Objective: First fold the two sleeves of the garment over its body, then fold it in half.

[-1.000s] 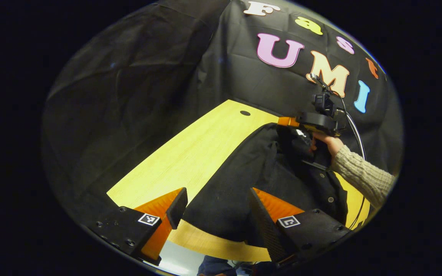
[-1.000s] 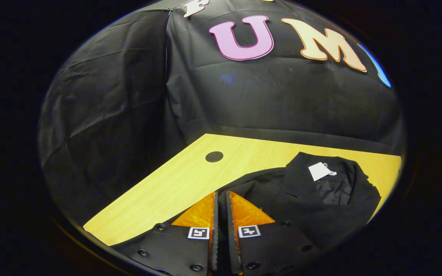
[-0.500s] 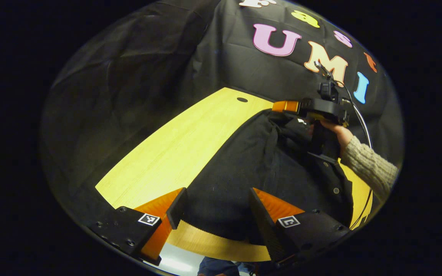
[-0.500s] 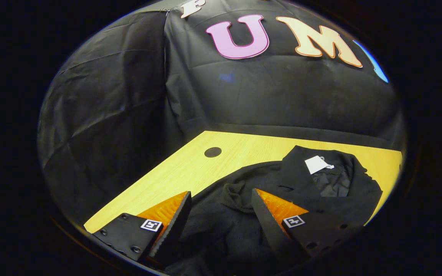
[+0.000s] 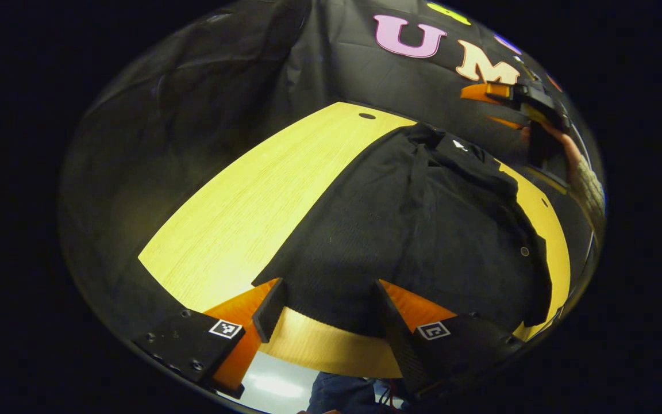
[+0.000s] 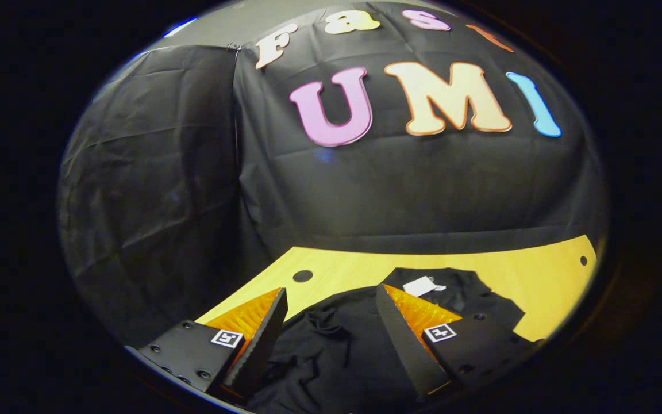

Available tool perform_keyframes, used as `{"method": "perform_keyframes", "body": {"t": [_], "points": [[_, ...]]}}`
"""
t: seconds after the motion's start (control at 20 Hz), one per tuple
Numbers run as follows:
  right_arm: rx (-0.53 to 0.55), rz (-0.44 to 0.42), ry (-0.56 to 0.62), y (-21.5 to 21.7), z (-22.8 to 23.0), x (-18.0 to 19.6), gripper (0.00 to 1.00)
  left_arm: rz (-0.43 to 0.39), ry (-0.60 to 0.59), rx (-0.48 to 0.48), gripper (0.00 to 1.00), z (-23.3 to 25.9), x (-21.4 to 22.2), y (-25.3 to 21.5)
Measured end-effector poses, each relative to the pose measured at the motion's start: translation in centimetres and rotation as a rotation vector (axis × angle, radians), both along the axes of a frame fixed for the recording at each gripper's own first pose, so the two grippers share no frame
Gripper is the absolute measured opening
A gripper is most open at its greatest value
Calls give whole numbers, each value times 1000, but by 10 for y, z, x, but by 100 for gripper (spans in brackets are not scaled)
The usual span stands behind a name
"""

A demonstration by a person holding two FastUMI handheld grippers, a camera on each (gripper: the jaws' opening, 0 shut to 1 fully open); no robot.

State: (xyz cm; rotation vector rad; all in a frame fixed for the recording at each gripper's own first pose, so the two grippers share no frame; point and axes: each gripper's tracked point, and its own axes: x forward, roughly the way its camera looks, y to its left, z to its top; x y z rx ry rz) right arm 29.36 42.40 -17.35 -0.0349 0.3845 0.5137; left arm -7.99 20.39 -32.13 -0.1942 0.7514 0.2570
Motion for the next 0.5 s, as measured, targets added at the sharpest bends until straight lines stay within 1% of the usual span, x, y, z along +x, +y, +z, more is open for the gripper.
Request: {"method": "perform_keyframes", "body": {"t": [0.1, 0.15, 0.2, 0.25, 0.3, 0.4, 0.45, 0.5], "points": [[26, -22, -40, -20, 22, -11, 98, -10, 14, 35, 94, -4, -2, 1], [35, -36, -64, -29, 33, -16, 95, -21, 24, 63, 93, -7, -3, 3], [39, -50, -86, -39, 42, -22, 97, -37, 25, 92, 92, -7, -3, 3], [37, -68, -106, -50, 50, -27, 97, -43, 20, 107, 91, -6, -2, 3], [28, -88, -124, -62, 57, -33, 94, -36, 15, 106, 92, -7, -3, 3], [19, -124, -157, -87, 70, -46, 94, -26, 4, 97, 92, -7, -2, 3], [20, -143, -158, -100, 74, -54, 97, -29, -2, 101, 93, -7, -2, 3], [23, -165, -160, -115, 78, -64, 97, -25, -11, 105, 93, -8, -2, 4]]}}
